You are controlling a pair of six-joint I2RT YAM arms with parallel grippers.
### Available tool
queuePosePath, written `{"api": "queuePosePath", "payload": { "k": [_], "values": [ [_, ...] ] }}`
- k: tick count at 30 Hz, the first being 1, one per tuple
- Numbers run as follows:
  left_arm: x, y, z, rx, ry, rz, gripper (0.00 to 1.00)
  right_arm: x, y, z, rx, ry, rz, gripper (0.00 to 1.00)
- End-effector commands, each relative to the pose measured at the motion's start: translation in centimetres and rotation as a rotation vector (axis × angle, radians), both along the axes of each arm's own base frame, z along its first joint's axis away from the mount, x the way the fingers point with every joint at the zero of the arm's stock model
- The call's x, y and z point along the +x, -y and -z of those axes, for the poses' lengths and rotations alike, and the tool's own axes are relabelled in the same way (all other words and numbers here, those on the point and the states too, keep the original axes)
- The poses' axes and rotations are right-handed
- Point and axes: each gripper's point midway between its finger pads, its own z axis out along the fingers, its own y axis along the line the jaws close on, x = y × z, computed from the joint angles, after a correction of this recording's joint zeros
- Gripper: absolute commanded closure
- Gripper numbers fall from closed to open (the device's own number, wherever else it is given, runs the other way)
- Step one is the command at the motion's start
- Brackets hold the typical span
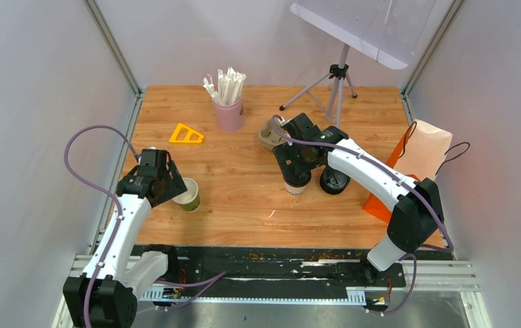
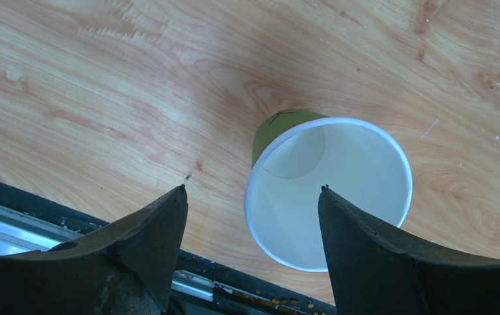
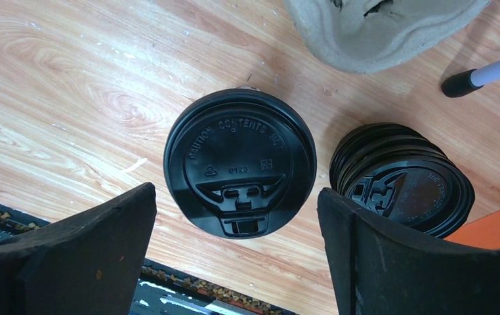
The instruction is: Pack the takeout coffee
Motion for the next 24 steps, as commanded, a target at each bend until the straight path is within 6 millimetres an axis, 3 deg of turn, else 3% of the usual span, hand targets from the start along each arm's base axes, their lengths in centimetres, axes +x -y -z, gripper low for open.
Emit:
{"api": "queuePosePath", "payload": {
  "k": [1,11,15,19,24],
  "values": [
    [1.3,0.1,-0.7,-0.013,0.050,-0.004,0.22,0.0,-0.9,-4.1,0.080,0.060,-0.042,0.06],
    [1.7,1.7,0.5,-0.066,0.003,0.101,0.66,-1.3,-0.4,-8.7,0.167,0.122,-0.062,0.07],
    [2.1,3.0,0.0,-0.124,0.025,0.143,0.81,-1.0,0.8,-8.9,0.159,0.149,-0.034,0.07],
    [2.2,5.4,-0.7,-0.231,0.056,0.225,0.86,-0.3,3.0,-7.6,0.103,0.161,0.042,0.08],
    [1.6,7.8,-1.4,-0.219,0.074,0.327,0.86,1.2,6.3,-5.6,0.041,0.185,0.181,0.12]
  ]
}}
